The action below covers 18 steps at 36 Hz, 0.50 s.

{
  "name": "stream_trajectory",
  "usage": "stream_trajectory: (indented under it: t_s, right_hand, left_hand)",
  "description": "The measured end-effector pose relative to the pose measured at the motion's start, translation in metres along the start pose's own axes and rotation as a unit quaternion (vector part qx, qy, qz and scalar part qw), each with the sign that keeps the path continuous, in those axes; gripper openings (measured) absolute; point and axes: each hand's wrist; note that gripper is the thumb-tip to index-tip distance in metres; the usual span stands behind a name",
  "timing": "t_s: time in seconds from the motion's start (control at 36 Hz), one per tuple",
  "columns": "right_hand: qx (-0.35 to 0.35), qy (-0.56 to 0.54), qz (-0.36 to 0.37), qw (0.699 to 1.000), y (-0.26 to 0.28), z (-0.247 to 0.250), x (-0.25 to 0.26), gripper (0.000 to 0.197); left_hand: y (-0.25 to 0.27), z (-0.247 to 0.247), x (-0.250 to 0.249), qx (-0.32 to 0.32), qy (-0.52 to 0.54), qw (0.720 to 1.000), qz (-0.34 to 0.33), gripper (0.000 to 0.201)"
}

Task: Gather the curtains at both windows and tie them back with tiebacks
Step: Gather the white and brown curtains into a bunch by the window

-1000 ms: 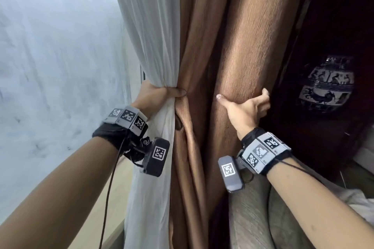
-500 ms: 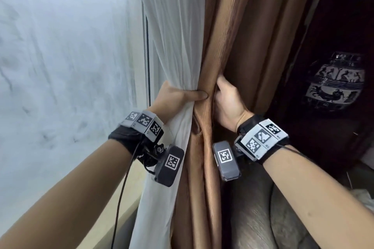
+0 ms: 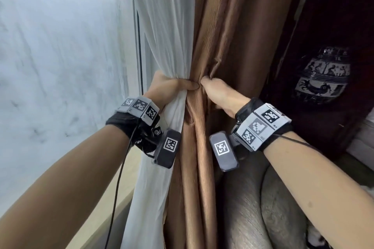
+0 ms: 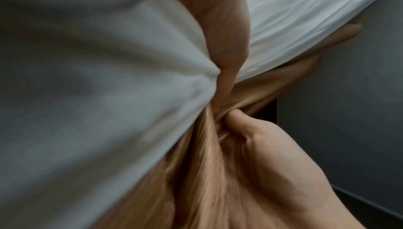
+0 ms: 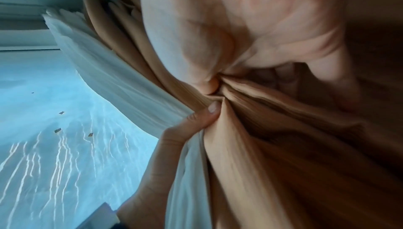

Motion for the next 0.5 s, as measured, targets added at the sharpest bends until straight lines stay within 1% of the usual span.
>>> stream_trajectory:
  t_s: [0.03, 0.06, 0.08, 0.11, 0.14, 0.17, 0.19, 0.22, 0.25, 0.28, 0.31, 0.33, 0.36, 0.42, 0.44, 0.47, 0.5]
  right_hand:
    - [0.002, -0.003, 0.006, 1.000, -0.001, 0.004, -0.001, 0.041]
    - [0.011, -0.025, 0.009, 1.000, -0.001, 0.008, -0.003, 0.042]
    - [0.021, -0.051, 0.007, 0.998, 0.000, 0.011, -0.006, 0.051]
    - [0.025, -0.077, 0.000, 0.997, 0.000, 0.012, -0.011, 0.074]
    - [0.040, -0.098, 0.002, 0.994, 0.000, 0.013, -0.018, 0.107]
    - [0.054, -0.104, -0.001, 0.993, -0.001, 0.012, -0.024, 0.133]
    - [0.071, -0.083, 0.005, 0.994, 0.001, 0.010, -0.027, 0.149]
    - [0.087, -0.039, 0.020, 0.995, 0.005, 0.009, -0.030, 0.155]
    - [0.094, 0.019, 0.035, 0.995, 0.007, 0.007, -0.033, 0.155]
    - [0.081, 0.065, 0.046, 0.994, 0.008, 0.003, -0.036, 0.152]
    - [0.062, 0.085, 0.058, 0.993, 0.010, -0.002, -0.037, 0.146]
    - [0.049, 0.075, 0.069, 0.994, 0.007, -0.006, -0.039, 0.134]
    - [0.050, 0.043, 0.078, 0.995, 0.005, -0.009, -0.040, 0.113]
    - [0.071, -0.020, 0.083, 0.994, 0.002, -0.011, -0.042, 0.064]
    - [0.081, -0.041, 0.081, 0.993, 0.000, -0.012, -0.043, 0.050]
    - [0.084, -0.057, 0.083, 0.991, -0.001, -0.011, -0.043, 0.044]
    - [0.085, -0.071, 0.086, 0.990, -0.002, -0.011, -0.042, 0.043]
  left_hand:
    - [0.000, -0.001, 0.000, -0.006, 0.000, 1.000, -0.005, 0.041]
    - [0.000, -0.002, 0.000, -0.012, -0.001, 1.000, -0.008, 0.040]
    - [0.000, -0.002, -0.001, -0.018, -0.002, 1.000, -0.012, 0.039]
    - [0.001, -0.001, -0.002, -0.021, 0.000, 1.000, -0.013, 0.038]
    - [0.000, 0.000, -0.001, -0.021, 0.001, 1.000, -0.014, 0.038]
    - [-0.001, 0.002, -0.001, -0.021, 0.001, 1.000, -0.012, 0.037]
    - [-0.001, 0.004, -0.001, -0.021, -0.003, 1.000, -0.010, 0.036]
    - [-0.001, 0.005, -0.002, -0.020, -0.006, 1.000, -0.008, 0.035]
    - [-0.001, 0.006, -0.003, -0.012, -0.007, 1.000, -0.009, 0.034]
    - [0.000, 0.006, -0.005, 0.004, -0.006, 1.000, -0.010, 0.035]
    - [0.000, 0.007, -0.006, 0.024, -0.004, 1.000, -0.014, 0.036]
    - [0.002, 0.008, -0.007, 0.045, -0.002, 0.999, -0.016, 0.035]
    - [0.004, 0.008, -0.009, 0.068, 0.002, 0.998, -0.015, 0.034]
    - [0.006, 0.011, -0.008, 0.096, 0.007, 0.995, -0.005, 0.033]
    - [0.006, 0.013, -0.008, 0.104, 0.006, 0.995, -0.003, 0.034]
    - [0.007, 0.015, -0.008, 0.112, 0.007, 0.994, -0.006, 0.035]
    - [0.009, 0.016, -0.009, 0.121, 0.012, 0.993, -0.006, 0.035]
Point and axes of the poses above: each hand's wrist, its own y-axis away from the middle knuckle, its own z-axis out of the back of the hand, x = y × z, and after that the axes turned 13 degrees about -z, right-handed
